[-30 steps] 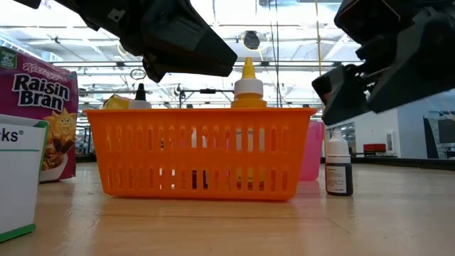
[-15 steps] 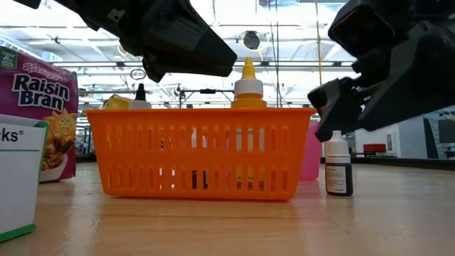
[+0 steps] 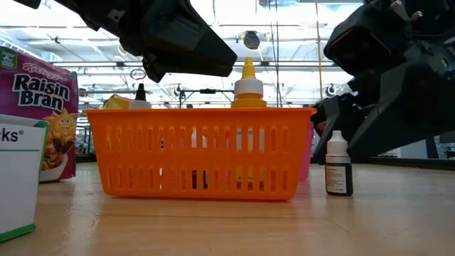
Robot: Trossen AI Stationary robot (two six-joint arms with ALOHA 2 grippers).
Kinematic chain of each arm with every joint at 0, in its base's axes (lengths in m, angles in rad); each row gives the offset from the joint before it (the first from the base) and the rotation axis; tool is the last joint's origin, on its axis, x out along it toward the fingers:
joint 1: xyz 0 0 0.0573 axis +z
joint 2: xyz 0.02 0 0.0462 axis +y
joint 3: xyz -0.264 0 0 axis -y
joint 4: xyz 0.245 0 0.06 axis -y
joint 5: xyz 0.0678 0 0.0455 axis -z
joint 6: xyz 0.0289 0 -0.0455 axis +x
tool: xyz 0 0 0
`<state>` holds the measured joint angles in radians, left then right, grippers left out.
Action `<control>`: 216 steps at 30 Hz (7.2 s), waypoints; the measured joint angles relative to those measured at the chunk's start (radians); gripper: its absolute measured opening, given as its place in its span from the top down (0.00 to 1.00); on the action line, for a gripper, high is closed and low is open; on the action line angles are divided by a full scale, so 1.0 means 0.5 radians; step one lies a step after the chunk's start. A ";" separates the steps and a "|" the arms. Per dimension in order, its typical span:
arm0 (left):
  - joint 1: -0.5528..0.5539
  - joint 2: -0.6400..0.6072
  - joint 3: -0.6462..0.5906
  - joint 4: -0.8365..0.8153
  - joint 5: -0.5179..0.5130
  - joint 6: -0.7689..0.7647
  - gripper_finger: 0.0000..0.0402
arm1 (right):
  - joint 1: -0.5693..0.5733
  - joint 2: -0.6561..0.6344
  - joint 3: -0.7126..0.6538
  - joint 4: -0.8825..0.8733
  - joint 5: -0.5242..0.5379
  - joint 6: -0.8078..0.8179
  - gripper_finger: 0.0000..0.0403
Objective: Pick & Place Kitchen Items
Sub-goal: Put the small green food coloring bottle into the orange bin
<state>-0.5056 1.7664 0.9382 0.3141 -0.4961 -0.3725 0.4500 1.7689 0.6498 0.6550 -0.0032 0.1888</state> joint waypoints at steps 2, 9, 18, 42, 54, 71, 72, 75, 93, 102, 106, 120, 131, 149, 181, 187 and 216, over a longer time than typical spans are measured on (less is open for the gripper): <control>0.000 0.000 0.000 0.001 0.000 -0.001 0.73 | 0.000 0.002 0.000 0.001 0.001 0.017 0.63; 0.001 0.000 0.000 0.000 -0.001 -0.002 0.73 | 0.000 0.002 0.000 0.026 0.002 0.018 0.72; 0.001 0.000 0.000 0.000 0.000 -0.002 0.73 | -0.001 -0.001 0.002 0.004 0.004 0.011 0.90; 0.000 -0.070 0.000 -0.005 -0.106 0.046 0.73 | -0.139 -0.859 -0.001 -0.688 0.274 -0.140 0.89; 0.163 -0.171 0.001 0.072 -0.308 0.248 0.73 | -0.296 -1.007 0.015 -0.511 0.265 -0.289 0.89; 0.414 -0.169 0.001 0.313 0.099 0.337 0.73 | -0.431 -1.004 0.031 -0.421 0.180 -0.356 0.89; 0.423 -0.169 0.001 0.310 0.110 0.337 0.73 | -0.441 -1.004 0.031 -0.421 0.161 -0.357 0.89; 0.451 -0.169 0.001 0.335 0.191 0.338 0.73 | -0.462 -1.004 0.031 -0.421 0.159 -0.357 0.89; 0.541 -0.168 -0.002 0.431 0.305 0.300 0.51 | -0.483 -0.971 0.031 -0.339 0.153 -0.409 0.89; 0.542 -0.168 -0.004 0.408 0.356 0.276 0.51 | -0.515 -0.928 0.060 -0.333 0.118 -0.442 0.89; 0.534 -0.168 -0.004 0.383 0.354 0.270 0.51 | -0.532 -0.926 0.063 -0.346 0.110 -0.463 0.89; 0.533 -0.169 0.003 0.365 0.408 0.265 0.51 | -0.610 -0.926 0.080 -0.302 0.070 -0.462 0.89; 0.549 -0.168 0.003 0.392 0.414 0.257 0.53 | -0.639 -0.919 0.080 -0.300 -0.033 -0.409 0.89; 0.554 -0.168 0.002 0.368 0.418 0.253 0.93 | -0.639 -0.918 0.089 -0.315 -0.050 -0.392 0.87; 0.379 -0.382 -0.001 -0.433 0.253 -0.079 0.97 | -0.655 -1.057 0.089 -0.579 -0.032 -0.477 0.75; 0.245 -0.388 -0.002 -0.551 0.171 -0.172 0.97 | -0.655 -1.070 0.089 -0.588 -0.037 -0.477 0.75; 0.180 -0.397 -0.674 0.471 0.570 0.094 0.97 | -0.651 -1.069 0.089 -0.589 -0.040 -0.460 0.75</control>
<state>-0.4158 1.5677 0.6010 0.5496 -0.2110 -0.3253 0.1246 1.2343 0.6945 0.3607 -0.0231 -0.0410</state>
